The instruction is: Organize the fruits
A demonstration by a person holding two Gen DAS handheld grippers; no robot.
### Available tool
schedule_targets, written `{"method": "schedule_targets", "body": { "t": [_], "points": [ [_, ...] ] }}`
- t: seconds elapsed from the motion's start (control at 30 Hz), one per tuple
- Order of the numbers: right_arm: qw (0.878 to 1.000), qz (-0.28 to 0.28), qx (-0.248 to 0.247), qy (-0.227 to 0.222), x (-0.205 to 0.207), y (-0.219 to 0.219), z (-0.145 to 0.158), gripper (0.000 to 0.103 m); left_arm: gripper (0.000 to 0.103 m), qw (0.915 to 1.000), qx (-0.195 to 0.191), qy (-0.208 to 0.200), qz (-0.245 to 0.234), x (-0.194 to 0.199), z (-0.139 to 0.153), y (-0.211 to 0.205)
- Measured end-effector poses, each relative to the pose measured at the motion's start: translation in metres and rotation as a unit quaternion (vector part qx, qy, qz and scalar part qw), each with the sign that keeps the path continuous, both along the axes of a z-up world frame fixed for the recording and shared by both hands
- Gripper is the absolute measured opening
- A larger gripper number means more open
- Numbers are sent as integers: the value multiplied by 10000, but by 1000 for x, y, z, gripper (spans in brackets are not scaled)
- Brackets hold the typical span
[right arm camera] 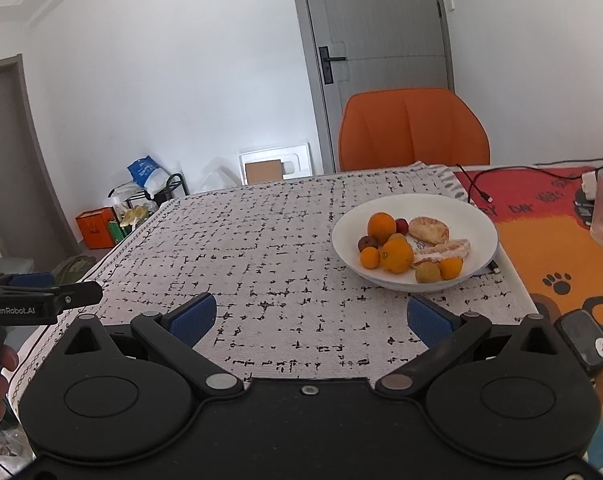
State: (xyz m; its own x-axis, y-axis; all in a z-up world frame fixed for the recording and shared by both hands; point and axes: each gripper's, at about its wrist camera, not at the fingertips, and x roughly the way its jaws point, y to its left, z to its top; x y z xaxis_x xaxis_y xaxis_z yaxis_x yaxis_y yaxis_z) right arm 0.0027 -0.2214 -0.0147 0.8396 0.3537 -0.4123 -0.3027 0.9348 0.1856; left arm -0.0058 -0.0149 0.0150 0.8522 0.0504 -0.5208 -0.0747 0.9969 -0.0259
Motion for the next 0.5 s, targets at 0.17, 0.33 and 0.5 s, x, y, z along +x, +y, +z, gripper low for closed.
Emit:
{"method": "schedule_targets", "body": {
  "t": [0.17, 0.33, 0.5],
  "points": [
    [10000, -56, 10, 65, 2, -2, -4, 103, 103, 10000, 11, -47, -2, -1, 0, -1],
    [10000, -53, 14, 54, 2, -2, -4, 103, 103, 10000, 13, -44, -18, -1, 0, -1],
    [9999, -59, 25, 85, 3, -2, -6, 103, 103, 10000, 49, -56, -50, -2, -1, -3]
  ]
}}
